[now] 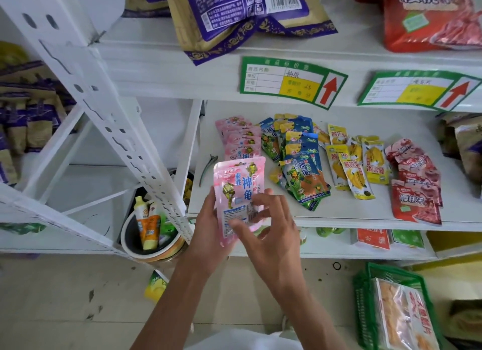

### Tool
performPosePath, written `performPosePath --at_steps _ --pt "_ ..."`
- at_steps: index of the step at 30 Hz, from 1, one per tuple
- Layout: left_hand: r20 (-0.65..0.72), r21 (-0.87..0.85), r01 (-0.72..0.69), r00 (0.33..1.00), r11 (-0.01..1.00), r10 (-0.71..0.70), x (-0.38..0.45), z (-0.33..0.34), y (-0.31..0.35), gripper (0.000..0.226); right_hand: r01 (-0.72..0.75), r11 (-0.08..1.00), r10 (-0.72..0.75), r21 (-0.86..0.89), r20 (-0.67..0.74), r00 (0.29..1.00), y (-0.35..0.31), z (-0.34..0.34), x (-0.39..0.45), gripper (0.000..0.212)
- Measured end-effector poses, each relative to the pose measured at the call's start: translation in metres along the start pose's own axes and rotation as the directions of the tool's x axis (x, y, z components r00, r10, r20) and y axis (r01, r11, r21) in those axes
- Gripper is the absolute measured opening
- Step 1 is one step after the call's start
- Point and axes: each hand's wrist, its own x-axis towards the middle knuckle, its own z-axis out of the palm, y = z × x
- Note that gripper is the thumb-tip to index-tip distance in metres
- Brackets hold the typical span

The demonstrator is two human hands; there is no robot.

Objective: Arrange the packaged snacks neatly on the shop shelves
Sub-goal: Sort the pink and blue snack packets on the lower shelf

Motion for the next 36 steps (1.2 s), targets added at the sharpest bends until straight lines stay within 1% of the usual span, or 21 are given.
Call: performPosePath --at_steps 2,3,7,9,12,14,17,20,22,25,26,28,30,31,32,34,35,36 --pt "0.016 0.023 -0.033 0.999 0.999 0.033 -0.001 0.006 -0.002 0.051 0.013 0.996 -0.010 -0.083 0.031 0.999 -0.006 0.004 -0.002 0.065" --pt "0.004 0.050 -0.042 0.999 0.998 0.042 0.000 0.006 -0.003 0.049 0.017 0.994 -0.014 -0.112 0.032 0.999 -0.008 0.005 -0.002 0.067" --pt "-0.003 0.063 -0.018 1.000 0.998 0.018 0.001 0.010 0.001 0.046 -0.006 0.984 0.002 -0.177 -0.021 1.000 -0.010 0.006 0.003 0.061" --pt "-0.025 0.060 -0.002 1.000 0.998 0.004 0.005 0.008 0.000 0.053 -0.028 0.979 0.023 -0.200 -0.027 0.999 -0.009 0.004 0.007 0.061" --pt "0.009 0.027 0.006 1.000 1.000 -0.007 0.007 0.007 0.000 0.067 -0.067 0.977 0.058 -0.201 -0.048 0.997 -0.004 0.003 0.011 0.061" --pt "0.015 0.037 -0.006 1.000 0.999 0.005 0.004 0.009 0.000 0.067 -0.082 0.977 0.070 -0.195 -0.071 0.995 -0.001 0.004 0.012 0.062" --pt "0.026 0.140 -0.079 0.997 0.987 0.076 0.005 0.008 -0.004 0.056 -0.075 0.976 0.058 -0.206 -0.086 0.995 0.004 0.006 0.013 0.062" --pt "-0.032 0.281 -0.156 0.985 0.947 0.172 0.010 0.009 -0.005 0.046 -0.049 0.972 0.034 -0.228 -0.073 0.997 0.011 0.007 0.013 0.056" --pt "-0.068 0.388 -0.203 0.967 0.899 0.248 0.012 0.005 -0.005 0.036 -0.053 0.974 0.038 -0.219 -0.075 0.997 0.017 0.006 0.013 0.052" --pt "-0.094 0.513 -0.235 0.941 0.826 0.326 0.014 -0.004 -0.003 0.025 -0.139 0.975 0.128 -0.171 -0.075 0.989 0.025 0.006 0.014 0.056" --pt "-0.105 0.548 -0.243 0.929 0.800 0.355 0.014 -0.005 -0.003 0.024 -0.174 0.978 0.168 -0.113 -0.062 0.984 0.026 0.006 0.014 0.052" --pt "-0.112 0.586 -0.270 0.907 0.764 0.406 0.018 -0.007 -0.003 0.024 -0.247 0.964 0.250 0.094 -0.027 0.968 0.029 0.006 0.015 0.032" --pt "-0.133 0.575 -0.292 0.889 0.765 0.439 0.020 -0.009 -0.006 0.026 -0.291 0.926 0.299 0.241 0.002 0.954 0.032 0.006 0.016 0.015" --pt "-0.156 0.592 -0.303 0.866 0.747 0.475 0.021 -0.011 -0.008 0.028 -0.297 0.915 0.307 0.275 0.006 0.952 0.034 0.006 0.017 0.012" --pt "-0.200 0.636 -0.310 0.818 0.707 0.539 0.021 -0.013 -0.011 0.031 -0.300 0.905 0.314 0.300 0.004 0.949 0.036 0.006 0.017 0.010" --pt "-0.269 0.733 -0.306 0.689 0.607 0.673 0.022 -0.018 -0.017 0.030 -0.291 0.895 0.320 0.337 -0.031 0.947 0.038 0.009 0.018 0.007" --pt "-0.247 0.758 -0.313 0.674 0.572 0.696 0.023 -0.020 -0.020 0.026 -0.272 0.899 0.304 0.344 -0.042 0.952 0.040 0.010 0.018 0.006" --pt "-0.199 0.755 -0.327 0.712 0.568 0.674 0.024 -0.019 -0.022 0.023 -0.242 0.898 0.268 0.367 -0.021 0.963 0.039 0.012 0.018 0.010"
